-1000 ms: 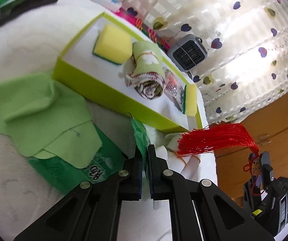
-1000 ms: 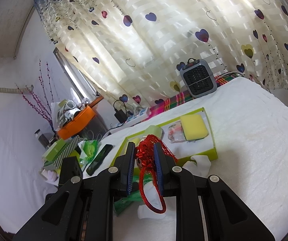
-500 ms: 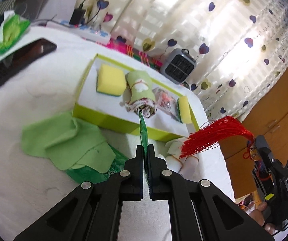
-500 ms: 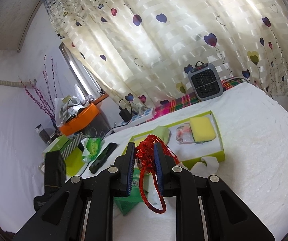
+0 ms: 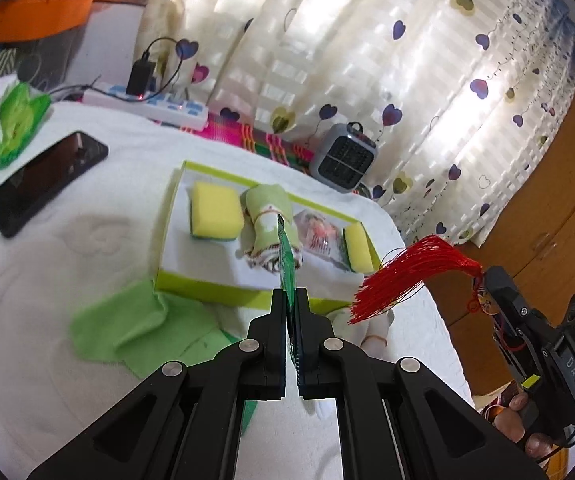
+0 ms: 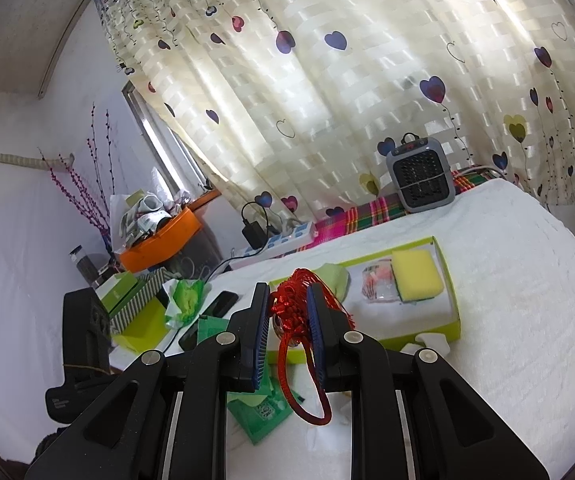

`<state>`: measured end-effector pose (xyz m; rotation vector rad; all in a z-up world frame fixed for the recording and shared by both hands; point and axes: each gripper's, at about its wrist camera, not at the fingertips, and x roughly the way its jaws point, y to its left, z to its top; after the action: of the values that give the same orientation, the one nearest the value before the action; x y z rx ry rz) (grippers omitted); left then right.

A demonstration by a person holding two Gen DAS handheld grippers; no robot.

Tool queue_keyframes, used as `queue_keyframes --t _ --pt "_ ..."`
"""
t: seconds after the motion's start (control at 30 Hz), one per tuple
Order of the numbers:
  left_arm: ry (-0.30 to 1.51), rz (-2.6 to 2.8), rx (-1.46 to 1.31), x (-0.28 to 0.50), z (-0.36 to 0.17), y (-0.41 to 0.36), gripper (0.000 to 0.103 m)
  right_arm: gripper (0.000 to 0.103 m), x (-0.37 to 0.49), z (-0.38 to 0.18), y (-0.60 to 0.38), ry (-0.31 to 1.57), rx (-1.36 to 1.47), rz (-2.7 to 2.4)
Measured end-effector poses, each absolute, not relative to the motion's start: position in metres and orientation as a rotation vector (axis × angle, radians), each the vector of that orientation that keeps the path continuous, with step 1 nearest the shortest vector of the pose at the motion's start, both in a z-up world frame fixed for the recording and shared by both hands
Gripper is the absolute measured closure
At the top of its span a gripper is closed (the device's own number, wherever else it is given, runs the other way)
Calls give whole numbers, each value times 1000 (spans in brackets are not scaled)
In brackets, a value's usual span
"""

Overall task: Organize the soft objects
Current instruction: 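Carry the tassel and packet toward the green box with both tools, then lower the tassel and packet into the box and open both grippers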

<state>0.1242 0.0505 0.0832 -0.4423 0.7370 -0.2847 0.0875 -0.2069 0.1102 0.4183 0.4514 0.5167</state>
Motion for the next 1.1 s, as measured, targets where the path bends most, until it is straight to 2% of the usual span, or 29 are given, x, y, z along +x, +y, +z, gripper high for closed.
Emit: queue_keyframes --t 0.57,1.1 --pt "741 -297 -404 178 98 55 100 83 128 118 -202 480 376 492" --pt "810 -276 -356 254 83 56 100 83 204 84 -170 645 290 447"
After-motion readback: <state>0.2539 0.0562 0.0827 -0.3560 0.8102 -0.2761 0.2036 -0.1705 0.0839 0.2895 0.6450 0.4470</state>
